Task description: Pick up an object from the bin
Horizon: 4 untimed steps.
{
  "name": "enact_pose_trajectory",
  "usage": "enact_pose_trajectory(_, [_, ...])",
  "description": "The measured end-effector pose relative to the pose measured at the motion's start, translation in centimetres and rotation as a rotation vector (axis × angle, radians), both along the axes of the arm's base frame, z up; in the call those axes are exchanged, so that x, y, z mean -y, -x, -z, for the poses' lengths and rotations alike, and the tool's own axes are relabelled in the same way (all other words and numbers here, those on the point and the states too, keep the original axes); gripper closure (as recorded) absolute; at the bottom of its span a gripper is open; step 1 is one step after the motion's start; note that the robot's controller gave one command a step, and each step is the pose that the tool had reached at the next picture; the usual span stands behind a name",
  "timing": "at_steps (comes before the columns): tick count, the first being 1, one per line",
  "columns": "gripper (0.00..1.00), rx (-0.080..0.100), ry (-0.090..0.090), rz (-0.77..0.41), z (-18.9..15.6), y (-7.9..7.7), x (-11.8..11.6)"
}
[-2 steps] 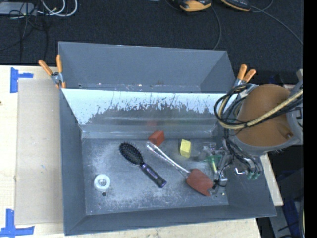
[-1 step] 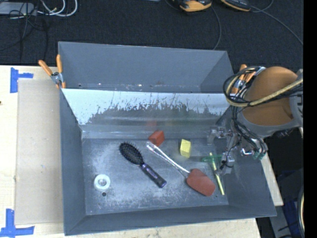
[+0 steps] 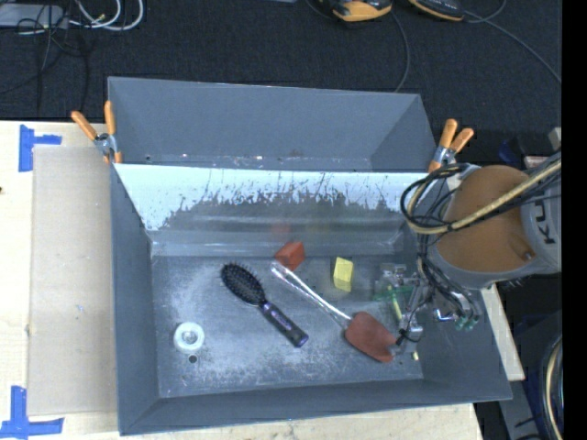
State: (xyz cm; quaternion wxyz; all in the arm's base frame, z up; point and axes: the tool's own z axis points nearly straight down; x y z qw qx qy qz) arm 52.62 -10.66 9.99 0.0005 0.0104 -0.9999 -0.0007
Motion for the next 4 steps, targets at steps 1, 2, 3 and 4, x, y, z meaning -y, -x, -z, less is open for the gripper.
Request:
enact_pose_trajectory(1, [1.00, 0.016, -0.002, -0.099, 2.6, 3.3, -3.0])
enact_pose_trajectory(2, [1.00, 0.016, -0.002, -0.099, 2.6, 3.3, -3.0])
enact_pose_trajectory(3, [1.00, 0.012, -0.002, -0.099, 2.3, 3.4, -3.1])
enact_pose_trajectory(4, [1.00, 0.002, -0.003, -0.100, 0.4, 3.7, -3.1])
